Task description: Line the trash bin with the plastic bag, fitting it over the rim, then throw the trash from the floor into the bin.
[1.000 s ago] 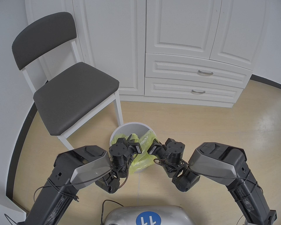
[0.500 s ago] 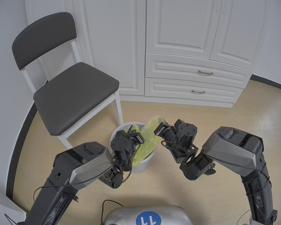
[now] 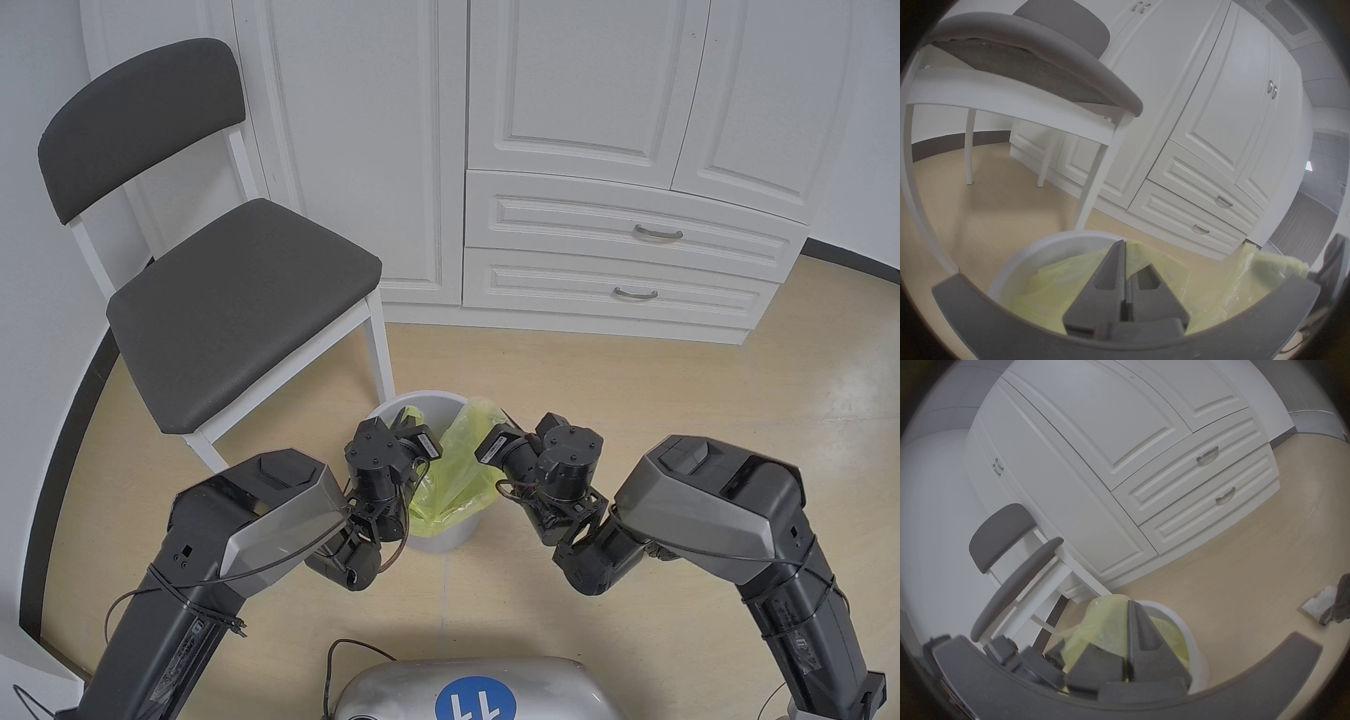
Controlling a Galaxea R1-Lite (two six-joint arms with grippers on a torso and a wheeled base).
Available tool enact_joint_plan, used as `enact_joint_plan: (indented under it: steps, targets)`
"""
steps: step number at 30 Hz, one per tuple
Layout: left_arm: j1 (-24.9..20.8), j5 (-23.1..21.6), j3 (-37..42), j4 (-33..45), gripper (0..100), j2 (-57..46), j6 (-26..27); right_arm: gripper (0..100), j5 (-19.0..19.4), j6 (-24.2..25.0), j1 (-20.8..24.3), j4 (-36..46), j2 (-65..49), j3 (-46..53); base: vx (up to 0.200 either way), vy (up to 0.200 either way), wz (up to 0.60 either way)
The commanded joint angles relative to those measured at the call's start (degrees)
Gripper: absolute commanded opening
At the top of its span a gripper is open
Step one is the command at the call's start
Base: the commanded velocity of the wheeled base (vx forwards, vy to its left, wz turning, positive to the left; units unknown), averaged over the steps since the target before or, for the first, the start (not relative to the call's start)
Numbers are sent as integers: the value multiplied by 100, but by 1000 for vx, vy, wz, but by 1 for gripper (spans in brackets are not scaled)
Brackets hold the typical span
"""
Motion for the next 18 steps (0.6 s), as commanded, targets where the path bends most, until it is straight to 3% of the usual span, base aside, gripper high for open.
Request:
enact_joint_plan:
  steps: [1,8,13,18]
  targets:
    - [243,3,-69,121,0,16,-12,0,1,6,83,51,779,-576,0,0,0]
    - [287,12,160,130,0,-177,93,0,-8,6,-40,464,902,-822,0,0,0]
    - [427,-6,511,-46,0,-265,928,0,-8,-65,-313,508,682,-717,0,0,0]
    - [427,-76,1118,-63,0,-705,1148,0,1,-232,-480,596,217,-277,0,0,0]
